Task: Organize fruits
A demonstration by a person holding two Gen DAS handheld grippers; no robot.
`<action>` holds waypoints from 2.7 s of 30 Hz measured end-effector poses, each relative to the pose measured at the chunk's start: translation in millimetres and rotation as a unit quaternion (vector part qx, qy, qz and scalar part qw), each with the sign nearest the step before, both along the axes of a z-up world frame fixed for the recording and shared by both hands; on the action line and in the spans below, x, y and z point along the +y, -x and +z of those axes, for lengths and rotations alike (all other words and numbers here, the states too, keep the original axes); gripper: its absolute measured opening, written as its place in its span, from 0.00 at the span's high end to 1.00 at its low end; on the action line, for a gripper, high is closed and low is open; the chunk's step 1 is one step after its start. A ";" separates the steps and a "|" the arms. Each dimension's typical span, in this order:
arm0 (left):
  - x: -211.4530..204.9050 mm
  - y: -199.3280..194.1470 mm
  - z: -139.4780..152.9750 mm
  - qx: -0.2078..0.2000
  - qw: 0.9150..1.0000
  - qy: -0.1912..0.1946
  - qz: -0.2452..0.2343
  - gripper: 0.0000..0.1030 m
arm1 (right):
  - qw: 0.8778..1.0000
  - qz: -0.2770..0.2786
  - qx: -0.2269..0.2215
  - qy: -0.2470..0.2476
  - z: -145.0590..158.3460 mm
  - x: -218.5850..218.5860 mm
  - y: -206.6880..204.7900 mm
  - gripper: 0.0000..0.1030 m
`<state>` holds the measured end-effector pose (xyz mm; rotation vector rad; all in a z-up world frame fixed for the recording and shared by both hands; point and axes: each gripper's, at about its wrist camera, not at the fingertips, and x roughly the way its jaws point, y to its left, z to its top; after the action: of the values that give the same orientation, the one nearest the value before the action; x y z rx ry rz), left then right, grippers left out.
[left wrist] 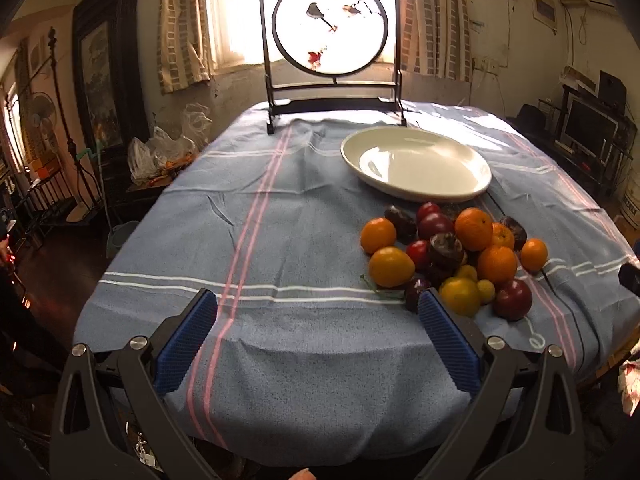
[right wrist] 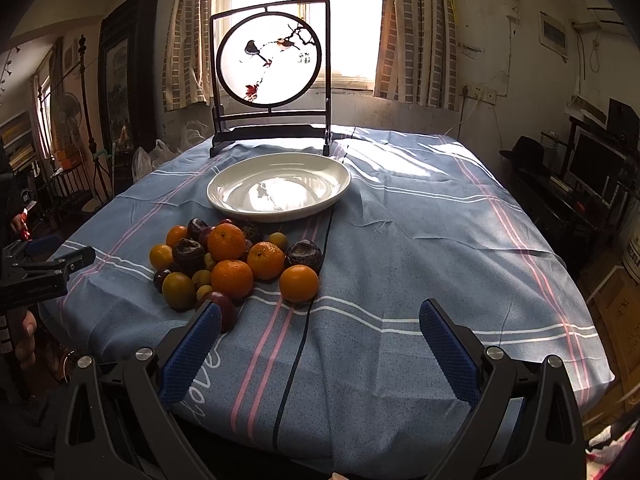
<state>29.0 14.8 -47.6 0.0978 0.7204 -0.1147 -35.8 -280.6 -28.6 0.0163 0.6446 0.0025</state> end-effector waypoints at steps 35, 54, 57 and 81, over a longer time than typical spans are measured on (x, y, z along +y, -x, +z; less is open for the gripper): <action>-33.7 -69.3 -36.3 0.061 0.992 0.052 -0.100 0.65 | 0.995 0.072 0.070 -0.002 -46.7 1.3 -66.0 0.18; -13.4 -62.3 -29.1 0.053 0.992 0.077 -0.089 0.65 | 0.992 0.086 0.087 -0.026 -47.5 7.7 -102.8 0.61; -15.1 -69.8 -19.0 0.047 0.992 0.080 -0.091 0.65 | 0.992 0.091 0.073 -0.040 -32.3 0.3 -106.1 0.61; -103.3 -251.7 -2.6 0.100 0.987 0.069 -0.101 0.45 | 0.993 0.066 0.069 -0.069 -7.2 -10.3 -255.1 0.41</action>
<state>280.7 -88.6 -50.2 0.0270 0.9000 -0.3712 219.3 -290.8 -35.8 0.1082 0.7828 0.1746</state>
